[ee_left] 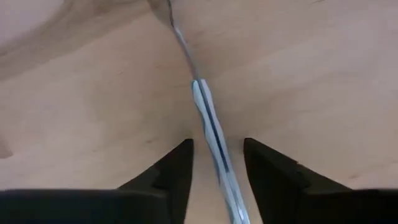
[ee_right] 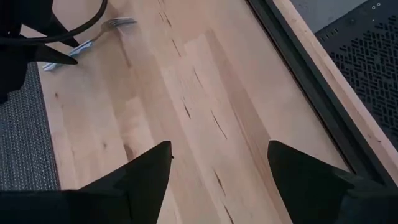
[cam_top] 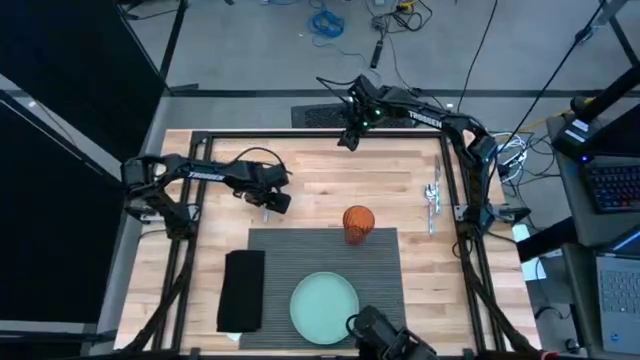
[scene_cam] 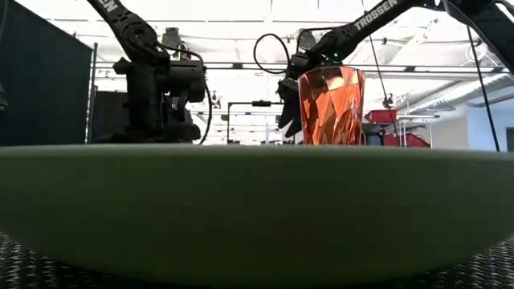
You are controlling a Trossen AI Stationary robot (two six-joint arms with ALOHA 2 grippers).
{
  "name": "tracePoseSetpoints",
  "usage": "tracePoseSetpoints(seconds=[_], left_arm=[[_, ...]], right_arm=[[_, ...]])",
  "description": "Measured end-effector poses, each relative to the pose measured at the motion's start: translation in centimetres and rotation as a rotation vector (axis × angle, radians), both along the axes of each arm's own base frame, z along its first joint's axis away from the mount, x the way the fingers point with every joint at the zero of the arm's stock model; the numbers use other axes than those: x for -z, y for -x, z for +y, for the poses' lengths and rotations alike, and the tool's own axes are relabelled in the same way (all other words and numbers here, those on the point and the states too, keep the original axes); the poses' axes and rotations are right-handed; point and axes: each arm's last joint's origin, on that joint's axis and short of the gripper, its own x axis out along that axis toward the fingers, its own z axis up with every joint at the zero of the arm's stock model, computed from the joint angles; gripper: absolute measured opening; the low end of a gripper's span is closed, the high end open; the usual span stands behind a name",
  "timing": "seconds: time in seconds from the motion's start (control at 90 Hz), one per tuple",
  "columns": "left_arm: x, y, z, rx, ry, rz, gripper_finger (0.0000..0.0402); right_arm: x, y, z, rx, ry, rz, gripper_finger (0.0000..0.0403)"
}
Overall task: Set table place
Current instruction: Put the blue fork on top of the black napkin
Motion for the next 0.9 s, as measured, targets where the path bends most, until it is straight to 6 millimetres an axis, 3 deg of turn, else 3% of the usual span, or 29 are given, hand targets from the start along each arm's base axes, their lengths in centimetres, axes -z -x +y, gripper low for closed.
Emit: tracePoseSetpoints(seconds=[0.256,0.678,0.9], left_arm=[[-0.5,-0.2,0.1,0.073,-0.02,-0.014,0.001],[-7.4,-1.7,1.3,0.18,-0.138,-0.201,0.0002],[-10.9,0.8,0.2,0.301,-0.123,-0.253,0.0001]], right_arm=[[0.0,0.0,0.1,0.006,-0.006,0.0,0.0254],[-0.4,0.3,0.3,0.016,-0.016,0.011,0.0254],[-2.6,2.4,0.6,0.105,-0.075,0.034,0.0254]])
